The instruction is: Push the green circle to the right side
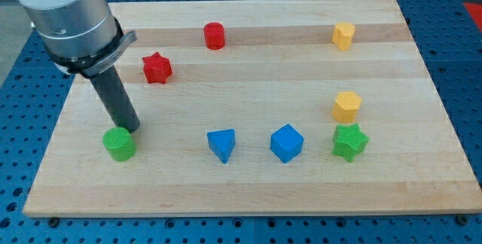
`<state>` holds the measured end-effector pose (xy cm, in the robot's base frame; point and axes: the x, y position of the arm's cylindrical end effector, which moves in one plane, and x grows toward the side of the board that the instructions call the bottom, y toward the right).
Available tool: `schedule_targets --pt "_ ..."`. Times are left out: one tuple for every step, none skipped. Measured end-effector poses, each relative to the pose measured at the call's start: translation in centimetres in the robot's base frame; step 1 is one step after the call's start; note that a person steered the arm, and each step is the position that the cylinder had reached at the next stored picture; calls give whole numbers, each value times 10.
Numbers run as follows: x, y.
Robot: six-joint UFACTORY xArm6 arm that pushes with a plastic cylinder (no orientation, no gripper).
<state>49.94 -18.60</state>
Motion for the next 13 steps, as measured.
schedule_targets --pt "0 -4" --pt "-5 -50" --pt "17 -79" --pt "42 -68" --pt "42 -56" --pt "37 -51" --pt "37 -42" --pt "37 -28" --pt "37 -17" --pt "37 -7" --pt "37 -4" --pt "37 -2" --pt "37 2"
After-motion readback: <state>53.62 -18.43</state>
